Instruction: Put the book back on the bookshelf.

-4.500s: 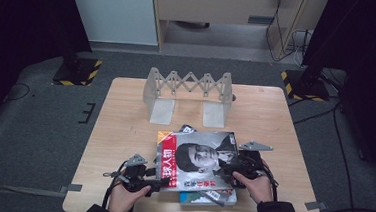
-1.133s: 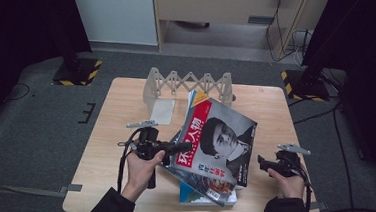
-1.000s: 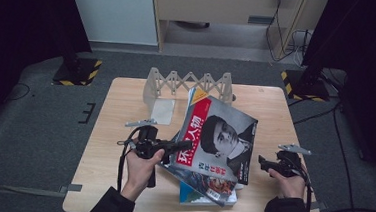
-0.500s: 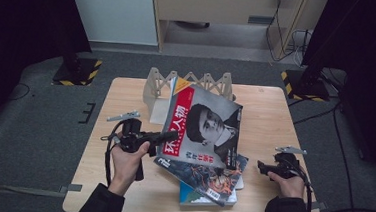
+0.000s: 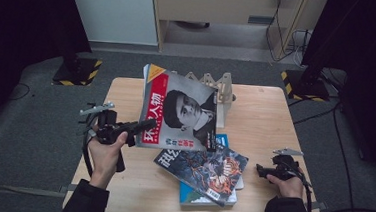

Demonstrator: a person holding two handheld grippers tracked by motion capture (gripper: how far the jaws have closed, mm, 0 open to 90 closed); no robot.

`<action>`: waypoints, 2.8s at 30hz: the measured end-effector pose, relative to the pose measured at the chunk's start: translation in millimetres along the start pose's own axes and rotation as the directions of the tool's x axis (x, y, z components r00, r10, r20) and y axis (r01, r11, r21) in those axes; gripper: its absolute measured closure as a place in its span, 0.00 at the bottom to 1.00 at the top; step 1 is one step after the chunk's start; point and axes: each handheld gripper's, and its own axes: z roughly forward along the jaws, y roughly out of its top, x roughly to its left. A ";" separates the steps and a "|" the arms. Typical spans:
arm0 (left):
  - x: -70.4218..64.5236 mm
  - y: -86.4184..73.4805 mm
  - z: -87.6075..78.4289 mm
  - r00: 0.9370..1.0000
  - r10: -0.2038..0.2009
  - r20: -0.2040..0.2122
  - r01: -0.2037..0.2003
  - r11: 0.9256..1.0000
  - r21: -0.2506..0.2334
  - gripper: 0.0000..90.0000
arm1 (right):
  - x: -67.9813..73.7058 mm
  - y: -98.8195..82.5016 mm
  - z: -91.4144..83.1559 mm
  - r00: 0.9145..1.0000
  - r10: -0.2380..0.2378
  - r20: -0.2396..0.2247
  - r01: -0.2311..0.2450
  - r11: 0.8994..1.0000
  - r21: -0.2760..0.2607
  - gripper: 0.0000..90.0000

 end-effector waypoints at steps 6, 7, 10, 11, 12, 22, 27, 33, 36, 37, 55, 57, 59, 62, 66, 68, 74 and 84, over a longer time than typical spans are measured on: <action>6.1 9.6 -17.0 1.000 -0.006 -0.022 0.006 0.999 -0.037 0.96 | 0.1 -4.6 1.4 1.000 -0.001 0.003 0.001 0.999 -0.044 0.02; 7.0 11.2 -19.6 1.000 -0.007 -0.026 0.006 0.999 -0.043 0.96 | 0.1 -5.4 1.7 1.000 0.000 0.003 0.000 0.999 -0.054 0.02; 8.8 16.3 -26.6 0.999 -0.003 -0.047 0.001 0.998 -0.057 0.96 | -0.1 -7.0 2.1 1.000 -0.002 0.000 0.002 0.998 -0.069 0.02; 9.4 18.0 -28.6 0.998 -0.001 -0.056 -0.002 0.998 -0.060 0.96 | 0.3 -7.4 2.3 1.000 0.001 0.001 -0.001 0.997 -0.074 0.02; 10.2 19.6 -30.6 0.998 0.003 -0.064 -0.007 0.998 -0.061 0.96 | 0.2 -7.8 2.5 1.000 0.000 0.002 0.000 0.997 -0.078 0.02; 19.4 32.9 -49.3 0.993 0.004 -0.120 -0.013 0.997 -0.078 0.96 | 0.6 -8.5 2.6 1.000 0.003 0.003 -0.003 0.996 -0.084 0.01; 25.4 38.6 -60.0 0.987 0.008 -0.159 -0.021 0.997 -0.079 0.96 | 0.6 -8.6 2.8 1.000 0.002 0.004 -0.001 0.996 -0.085 0.01; 33.4 45.6 -70.1 0.979 0.009 -0.205 -0.026 0.997 -0.079 0.96 | 0.7 -8.5 2.6 1.000 0.003 0.003 -0.003 0.997 -0.083 0.01; 37.8 48.6 -73.1 0.973 0.008 -0.233 -0.026 0.997 -0.074 0.96 | 0.7 -8.5 2.6 1.000 0.002 0.002 -0.002 0.997 -0.083 0.01; 39.2 49.6 -73.5 0.970 0.007 -0.242 -0.026 0.997 -0.073 0.96 | 0.7 -8.5 2.6 1.000 0.002 0.002 -0.002 0.997 -0.083 0.01; 59.3 60.1 -56.6 0.925 0.047 -0.378 -0.033 0.999 0.044 0.96 | 0.7 -8.5 2.6 1.000 0.003 0.002 -0.003 0.997 -0.083 0.01; 59.5 61.1 -53.3 0.922 0.050 -0.384 -0.031 0.998 0.055 0.96 | 0.7 -8.5 2.7 1.000 0.003 0.003 -0.003 0.997 -0.083 0.01; 59.4 61.9 -50.2 0.919 0.053 -0.390 -0.030 0.997 0.066 0.96 | 0.7 -8.5 2.7 1.000 0.002 0.002 -0.002 0.997 -0.083 0.01; 59.6 63.2 -44.0 0.914 0.058 -0.401 -0.026 0.996 0.085 0.96 | 0.6 -8.6 2.7 1.000 0.000 0.002 0.000 0.997 -0.084 0.01; 59.6 64.5 -34.2 0.904 0.067 -0.422 -0.022 0.994 0.110 0.96 | 0.6 -8.5 2.7 1.000 0.002 0.002 -0.002 0.997 -0.083 0.01; 59.2 65.3 -28.6 0.898 0.074 -0.434 -0.020 0.992 0.128 0.96 | 0.7 -8.5 2.7 1.000 0.003 0.002 -0.003 0.997 -0.082 0.01; 58.8 67.3 -12.0 0.872 0.099 -0.480 -0.011 0.983 0.182 0.96 | 0.8 -8.4 2.7 1.000 0.004 0.002 -0.004 0.997 -0.082 0.01; 59.7 74.4 2.6 0.854 0.095 -0.511 0.021 0.976 0.216 0.96 | 0.8 -8.1 2.8 1.000 0.002 0.001 -0.002 0.997 -0.079 0.01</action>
